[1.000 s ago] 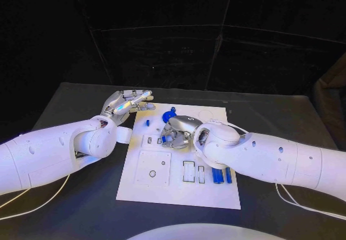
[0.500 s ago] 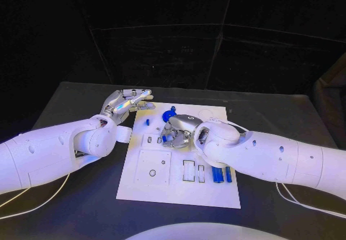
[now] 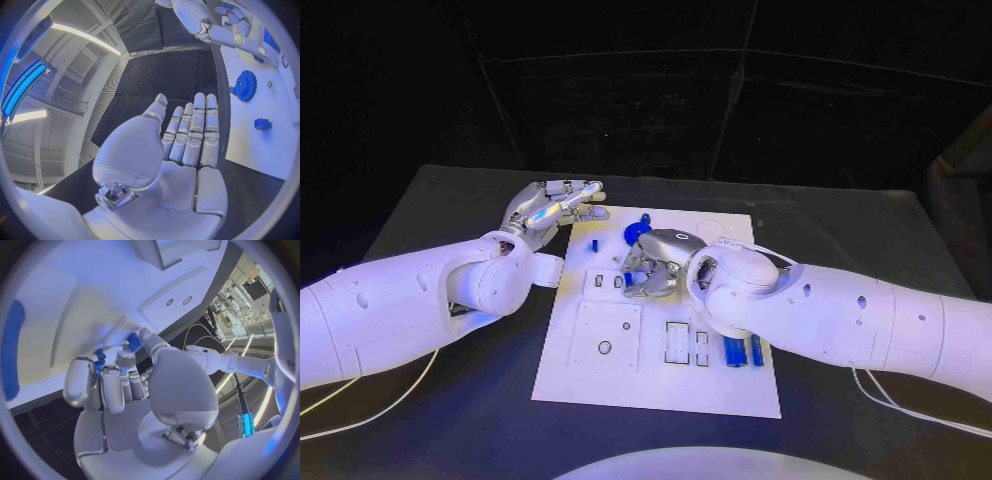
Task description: Assemble the parts on the task board
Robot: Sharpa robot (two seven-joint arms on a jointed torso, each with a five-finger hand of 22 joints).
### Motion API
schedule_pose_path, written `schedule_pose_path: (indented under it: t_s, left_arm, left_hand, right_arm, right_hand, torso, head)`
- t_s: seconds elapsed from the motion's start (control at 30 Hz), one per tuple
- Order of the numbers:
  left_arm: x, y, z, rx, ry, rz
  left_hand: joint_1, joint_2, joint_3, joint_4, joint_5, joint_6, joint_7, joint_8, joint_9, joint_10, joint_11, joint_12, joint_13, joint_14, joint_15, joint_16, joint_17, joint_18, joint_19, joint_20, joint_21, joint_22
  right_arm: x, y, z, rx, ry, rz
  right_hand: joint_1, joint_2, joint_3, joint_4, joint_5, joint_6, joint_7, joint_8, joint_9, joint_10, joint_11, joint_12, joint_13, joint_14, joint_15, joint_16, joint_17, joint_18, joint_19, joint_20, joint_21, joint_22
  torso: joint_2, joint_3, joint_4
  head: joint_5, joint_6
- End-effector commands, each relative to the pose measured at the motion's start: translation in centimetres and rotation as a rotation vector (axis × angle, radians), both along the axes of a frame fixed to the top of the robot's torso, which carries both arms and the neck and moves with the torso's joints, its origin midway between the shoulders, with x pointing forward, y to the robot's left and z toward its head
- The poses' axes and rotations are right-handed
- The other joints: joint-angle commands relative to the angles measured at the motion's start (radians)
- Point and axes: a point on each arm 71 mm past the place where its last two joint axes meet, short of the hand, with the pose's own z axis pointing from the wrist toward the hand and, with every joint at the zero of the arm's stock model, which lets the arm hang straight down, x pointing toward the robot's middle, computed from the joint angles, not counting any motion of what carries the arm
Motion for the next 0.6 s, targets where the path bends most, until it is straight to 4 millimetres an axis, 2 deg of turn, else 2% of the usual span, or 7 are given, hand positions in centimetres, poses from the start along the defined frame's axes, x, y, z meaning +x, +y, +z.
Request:
schedule_pose_path:
  t_s: [0.03,0.3,0.43,0.6]
  left_arm:
    - [0.0,-0.1,0.1,-0.006,0.002,-0.011]
    - [0.0,-0.1,0.1,-0.007,0.003,-0.012]
    - [0.0,0.0,0.1,-0.006,0.003,-0.011]
    - [0.1,0.2,0.0,0.0,0.011,-0.006]
  left_hand:
    - [-0.007,0.007,-0.001,-0.005,0.001,0.006,-0.002,-0.006,0.0,0.005,-0.001,-0.007,-0.001,0.005,0.001,-0.006,0.001,0.005,0.01,0.001,-0.006,-0.001]
    - [-0.007,0.007,-0.001,-0.005,0.001,0.006,-0.002,-0.006,0.0,0.005,-0.001,-0.007,-0.001,0.005,0.001,-0.006,0.001,0.005,0.01,0.001,-0.006,-0.001]
    - [-0.007,0.007,-0.001,-0.005,0.001,0.006,-0.002,-0.006,0.0,0.005,-0.001,-0.007,-0.001,0.005,0.001,-0.006,0.001,0.005,0.01,0.001,-0.006,-0.001]
    - [-0.008,0.007,-0.002,-0.008,0.001,0.007,-0.002,-0.008,0.0,0.006,-0.002,-0.008,-0.001,0.006,0.001,-0.007,0.002,0.005,0.011,0.001,-0.008,-0.002]
  right_arm:
    - [0.0,-0.2,-0.1,-0.001,-0.027,-0.033]
    - [-0.4,-0.4,0.9,0.1,-0.109,-0.024]
    - [-0.9,-0.9,1.4,0.146,-0.128,0.0]
    - [-2.1,-2.0,2.3,0.211,-0.123,0.077]
  right_hand:
    - [-0.007,-0.005,-0.028,0.01,0.006,-0.012,0.001,-0.003,-0.001,-0.014,0.001,-0.014,-0.016,0.055,0.007,-0.005,0.035,-0.016,-0.004,0.005,-0.006,-0.001]
    - [0.017,-0.005,-0.099,0.034,0.013,-0.028,0.004,-0.002,0.0,-0.027,0.004,-0.022,-0.032,0.055,0.01,-0.007,0.034,-0.016,-0.001,0.007,-0.005,0.001]
    - [0.036,-0.005,-0.158,0.061,0.022,-0.039,0.007,-0.002,0.0,-0.029,0.006,-0.017,-0.034,0.054,0.011,-0.01,0.03,-0.016,-0.001,0.01,-0.007,-0.002]
    - [0.075,0.004,-0.252,0.118,0.026,-0.069,0.015,-0.004,0.0,-0.027,0.013,-0.005,-0.032,0.053,0.017,-0.015,0.026,-0.016,-0.003,0.015,-0.01,-0.005]
  torso:
    - [0.0,0.0001,0.0]
    - [-0.001,0.0011,-0.0002]
    - [-0.002,0.0012,-0.0013]
    - [-0.002,0.0009,-0.0021]
  head:
    - [0.001,0.0]
    - [0.0,0.002]
    - [0.001,0.002]
    - [0.002,0.003]
